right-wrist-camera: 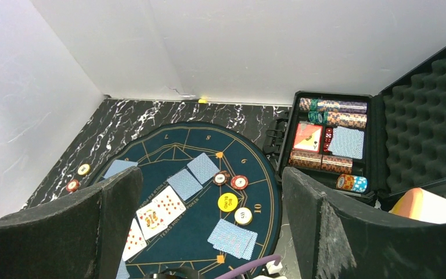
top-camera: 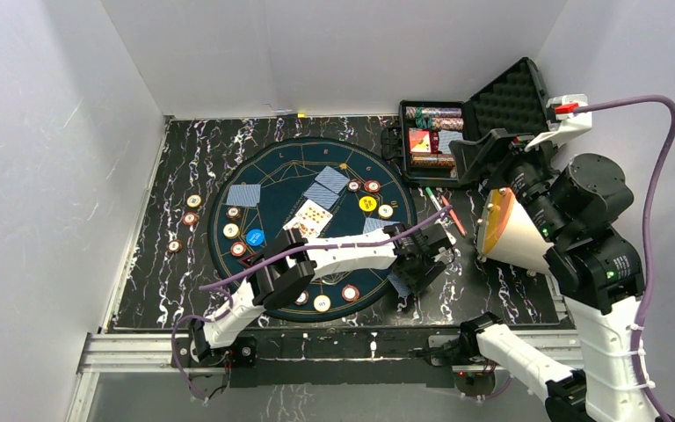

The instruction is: Distribute texas hold em gaming equipment

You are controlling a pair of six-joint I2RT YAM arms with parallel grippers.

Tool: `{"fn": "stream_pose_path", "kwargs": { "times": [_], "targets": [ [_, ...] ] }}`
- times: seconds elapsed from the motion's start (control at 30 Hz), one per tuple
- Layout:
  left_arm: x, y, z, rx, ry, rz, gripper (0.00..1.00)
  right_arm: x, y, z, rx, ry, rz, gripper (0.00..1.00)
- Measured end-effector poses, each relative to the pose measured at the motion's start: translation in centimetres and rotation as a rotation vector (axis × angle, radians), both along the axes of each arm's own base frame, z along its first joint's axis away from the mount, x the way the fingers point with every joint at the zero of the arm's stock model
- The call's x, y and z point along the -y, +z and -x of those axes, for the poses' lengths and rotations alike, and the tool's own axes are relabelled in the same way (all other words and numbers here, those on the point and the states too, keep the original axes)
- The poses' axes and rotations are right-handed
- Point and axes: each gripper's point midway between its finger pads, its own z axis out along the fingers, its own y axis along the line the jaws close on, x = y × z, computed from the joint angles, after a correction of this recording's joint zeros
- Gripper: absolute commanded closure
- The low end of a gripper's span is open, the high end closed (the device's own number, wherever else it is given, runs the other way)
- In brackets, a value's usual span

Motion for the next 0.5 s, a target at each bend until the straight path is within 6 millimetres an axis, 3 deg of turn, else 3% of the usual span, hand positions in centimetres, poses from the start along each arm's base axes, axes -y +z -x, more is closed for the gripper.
{"fn": "stream_pose_path", "kwargs": {
  "times": [0.07,0.17,0.27,0.4,0.5],
  "targets": [
    [0.02,0.0,0.02,-0.002,-0.001,0.001,0.67,-0.11,0.01,0.22,0.002,0.011,-0.001,0.02],
    [0.04,-0.01,0.08,-0.005,-0.003,0.002,0.48,-0.21,0.14,0.47,0.008,0.021,-0.004,0.02],
    [0.08,-0.08,0.06,-0.004,-0.007,0.001,0.44,-0.31,0.19,0.57,0.01,0.029,-0.005,0.02],
    [0.21,-0.06,0.13,-0.007,-0.014,0.005,0.04,-0.51,-0.11,0.45,0.006,0.037,-0.003,0.02],
    [0.83,0.08,0.73,-0.005,-0.036,0.023,0.02,-0.61,-0.6,0.25,-0.005,0.037,0.001,0.02]
  ]
}}
